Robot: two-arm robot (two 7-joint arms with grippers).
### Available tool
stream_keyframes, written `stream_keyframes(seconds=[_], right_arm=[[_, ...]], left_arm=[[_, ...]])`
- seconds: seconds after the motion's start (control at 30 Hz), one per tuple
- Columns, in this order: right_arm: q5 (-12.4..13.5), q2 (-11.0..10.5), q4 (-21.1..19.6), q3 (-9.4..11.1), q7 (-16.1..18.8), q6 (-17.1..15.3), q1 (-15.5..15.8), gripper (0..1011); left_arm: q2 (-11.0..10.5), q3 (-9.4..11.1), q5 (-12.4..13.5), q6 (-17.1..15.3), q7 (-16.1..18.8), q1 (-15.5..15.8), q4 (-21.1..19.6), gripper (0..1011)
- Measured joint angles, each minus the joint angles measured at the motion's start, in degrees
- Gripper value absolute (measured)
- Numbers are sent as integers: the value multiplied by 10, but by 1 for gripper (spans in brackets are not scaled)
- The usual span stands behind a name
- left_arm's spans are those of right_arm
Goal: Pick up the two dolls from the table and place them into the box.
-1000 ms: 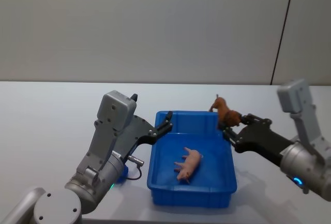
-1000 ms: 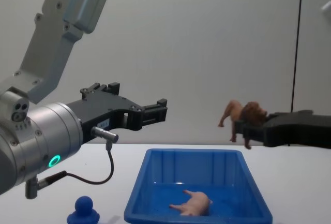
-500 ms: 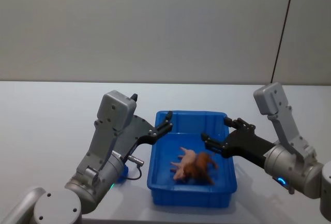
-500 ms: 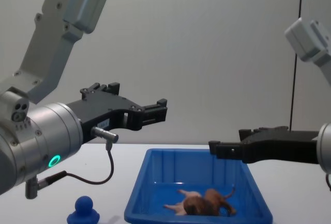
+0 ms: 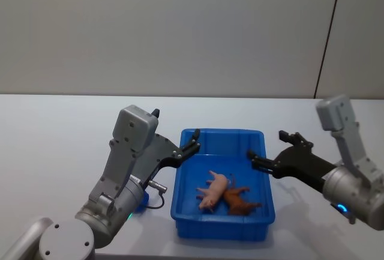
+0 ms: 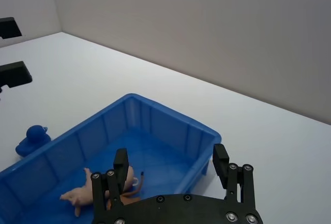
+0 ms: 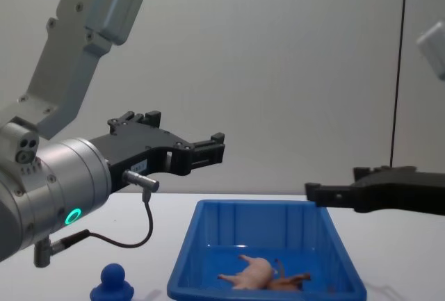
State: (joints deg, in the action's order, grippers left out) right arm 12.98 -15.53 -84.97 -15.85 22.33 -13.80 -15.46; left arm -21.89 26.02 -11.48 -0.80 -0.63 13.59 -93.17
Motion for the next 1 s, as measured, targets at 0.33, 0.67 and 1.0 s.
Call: stream_keyframes(seconds=[0.33,0.67,1.0], right_arm=[[21,-20,-1,17,0,8,10,1001],[32,-31,0,27,0,13,17,1001],[36,-36,1,31,1,14,19,1001]], left_arm=[[0,0,0,0,0,0,0,1002],[-4,-1,-1,-1,3,-6,-7,1002],[-25,-8,-17,-19,15,-31,-36,1002]])
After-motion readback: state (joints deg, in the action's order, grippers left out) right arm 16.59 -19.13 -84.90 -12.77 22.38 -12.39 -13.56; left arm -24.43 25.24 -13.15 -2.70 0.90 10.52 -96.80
